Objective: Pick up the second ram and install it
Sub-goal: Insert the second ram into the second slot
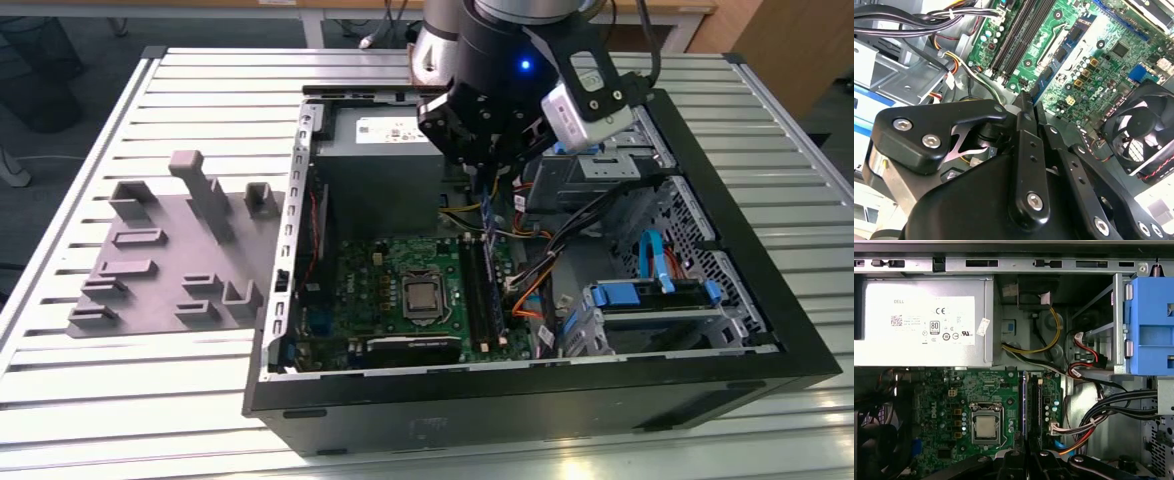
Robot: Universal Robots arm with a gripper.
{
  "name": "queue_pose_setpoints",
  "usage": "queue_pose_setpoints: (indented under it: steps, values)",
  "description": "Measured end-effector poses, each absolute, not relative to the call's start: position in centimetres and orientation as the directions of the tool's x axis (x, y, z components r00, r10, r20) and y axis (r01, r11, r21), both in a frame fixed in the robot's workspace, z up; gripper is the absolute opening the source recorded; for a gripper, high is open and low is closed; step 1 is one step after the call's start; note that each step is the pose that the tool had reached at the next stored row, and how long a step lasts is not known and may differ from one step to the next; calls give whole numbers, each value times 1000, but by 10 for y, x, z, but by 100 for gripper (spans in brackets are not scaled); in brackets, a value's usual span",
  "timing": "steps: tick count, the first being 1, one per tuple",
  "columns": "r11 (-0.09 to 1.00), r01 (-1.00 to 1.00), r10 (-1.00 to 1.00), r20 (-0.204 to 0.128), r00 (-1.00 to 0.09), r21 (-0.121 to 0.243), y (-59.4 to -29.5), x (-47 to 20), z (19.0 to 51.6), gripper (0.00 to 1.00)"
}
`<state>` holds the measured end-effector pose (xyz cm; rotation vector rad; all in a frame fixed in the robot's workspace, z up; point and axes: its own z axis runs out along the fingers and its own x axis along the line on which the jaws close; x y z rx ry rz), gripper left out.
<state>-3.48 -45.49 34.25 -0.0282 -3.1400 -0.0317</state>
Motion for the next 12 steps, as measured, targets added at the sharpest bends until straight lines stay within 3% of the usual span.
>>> queue_pose_setpoints:
  steps: [12]
  values:
    - [1000, 18, 18, 1, -1000, 21, -455, -35, 342, 14]
